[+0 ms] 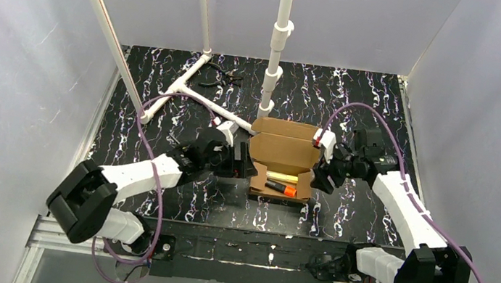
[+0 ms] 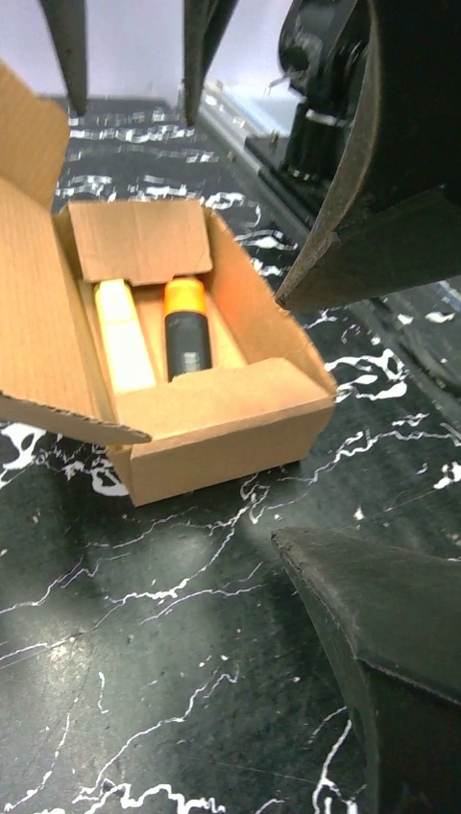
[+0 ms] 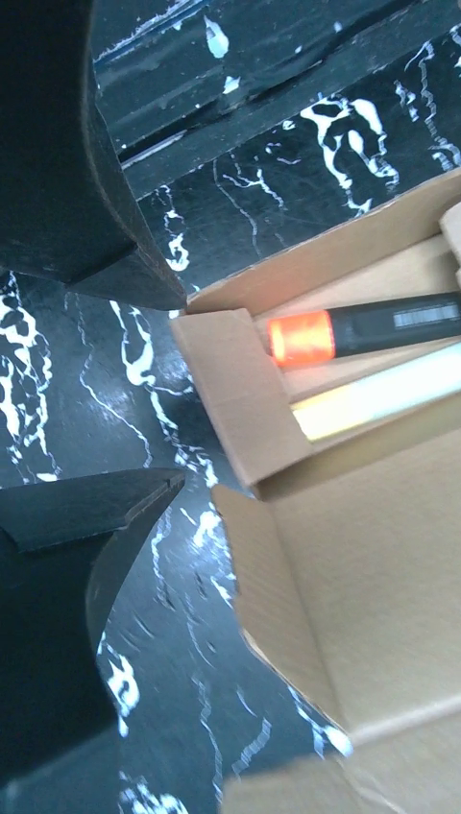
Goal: Fold the paper box
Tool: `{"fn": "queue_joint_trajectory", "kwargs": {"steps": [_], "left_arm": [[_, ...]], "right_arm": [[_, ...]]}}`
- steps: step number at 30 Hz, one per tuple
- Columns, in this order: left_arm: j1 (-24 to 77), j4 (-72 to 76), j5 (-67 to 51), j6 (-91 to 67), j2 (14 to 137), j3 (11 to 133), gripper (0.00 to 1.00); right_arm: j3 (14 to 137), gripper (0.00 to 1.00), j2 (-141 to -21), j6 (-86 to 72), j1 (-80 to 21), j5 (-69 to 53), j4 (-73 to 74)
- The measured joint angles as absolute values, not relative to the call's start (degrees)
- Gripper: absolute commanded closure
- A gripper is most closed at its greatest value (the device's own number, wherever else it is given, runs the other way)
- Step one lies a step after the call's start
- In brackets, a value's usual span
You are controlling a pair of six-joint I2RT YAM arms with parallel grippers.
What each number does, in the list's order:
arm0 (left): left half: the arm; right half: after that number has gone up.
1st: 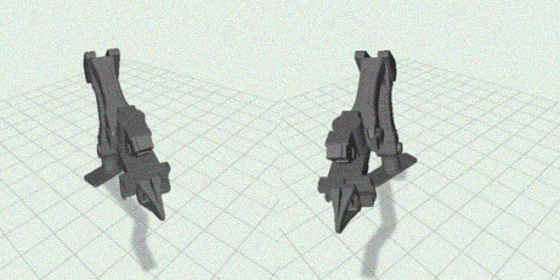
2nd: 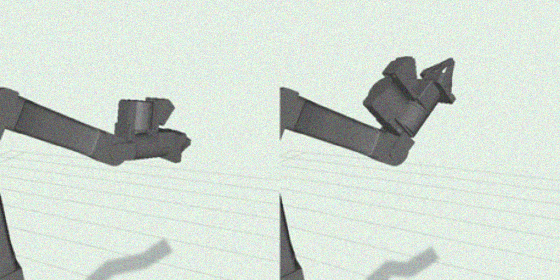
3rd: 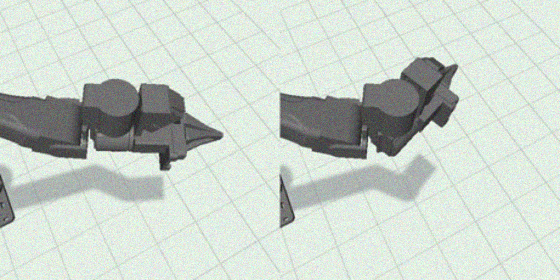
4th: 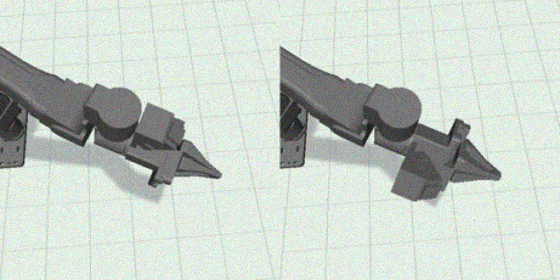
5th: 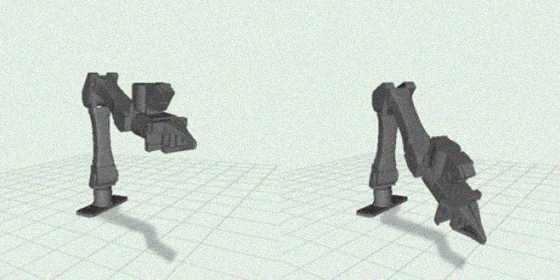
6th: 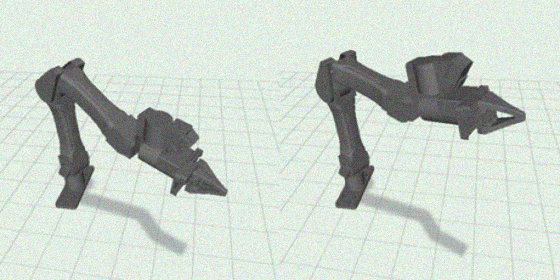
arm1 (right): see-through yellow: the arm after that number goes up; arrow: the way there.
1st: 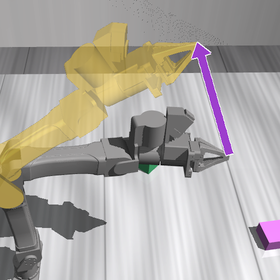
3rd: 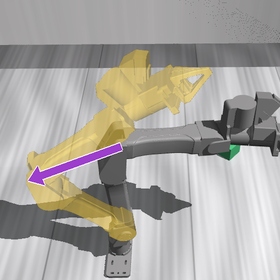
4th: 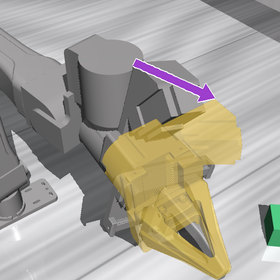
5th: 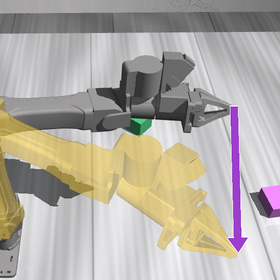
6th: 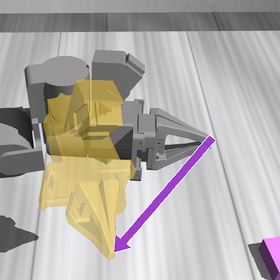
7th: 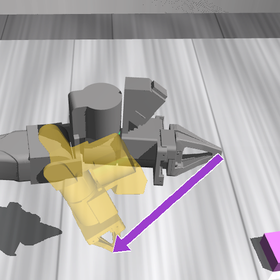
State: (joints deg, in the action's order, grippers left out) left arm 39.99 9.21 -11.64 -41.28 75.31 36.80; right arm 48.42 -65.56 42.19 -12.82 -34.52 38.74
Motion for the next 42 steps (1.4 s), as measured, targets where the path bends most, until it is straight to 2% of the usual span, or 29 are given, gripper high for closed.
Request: {"fn": "queue_joint_trajectory", "kwargs": {"steps": [5,13,14,15,18,20,26,31,33,34,35,36,42], "left_arm": [[43.86,9.61,-4.71,-41.47,80.75,38.33,0.4],[48.1,7.86,3.18,-43.07,86.72,40.56,0.42],[48.6,6.5,4.47,-43.09,87.53,41.82,0.49],[49.04,5.17,5.69,-43.09,88.14,43.07,0.59],[50.98,0.08,10.79,-43.07,90.67,48.51,0.79],[51.92,-2.74,13.54,-42.89,92.12,51.16,1.0],[54.41,-10.98,20.18,-40.82,96.14,57.71,1.0],[56.49,-16.91,24.88,-39.05,97.65,60.77,0.72],[56.9,-18.65,26.0,-38.48,98.26,61.47,0.67],[57.06,-19.29,26.3,-38.39,98.63,61.73,0.68],[57.23,-20.08,26.72,-38.26,99.18,62.06,0.75],[57.25,-20.67,27.0,-38.17,99.74,62.35,1.0],[57.6,-22.65,28.99,-38.59,100.95,63.48,1.0]], "right_arm": [[45.45,0.3,-65.17,39.35,-12.86,-30.5,38.37],[45.08,0.3,-65.3,38.24,-12.86,-29.85,36.12],[45.08,0.3,-65.3,38.13,-12.86,-29.87,35.92],[45.08,0.3,-65.32,38.04,-12.86,-29.89,35.83],[45.08,0.3,-65.32,37.82,-12.86,-29.95,35.81],[45.08,0.3,-65.32,37.76,-12.86,-29.95,35.79],[45.08,0.29,-65.32,37.71,-12.86,-30.11,35.79],[45.08,0.29,-65.32,37.74,-12.86,-30.13,35.79],[45.08,0.29,-65.32,37.74,-12.86,-30.15,35.79],[45.08,0.29,-65.32,37.74,-12.86,-30.15,35.79],[45.08,0.29,-65.32,37.74,-12.86,-30.15,35.79],[45.08,0.29,-65.32,37.74,-12.86,-30.15,35.79],[45.08,0.28,-65.32,37.71,-12.86,-30.13,35.79]]}}
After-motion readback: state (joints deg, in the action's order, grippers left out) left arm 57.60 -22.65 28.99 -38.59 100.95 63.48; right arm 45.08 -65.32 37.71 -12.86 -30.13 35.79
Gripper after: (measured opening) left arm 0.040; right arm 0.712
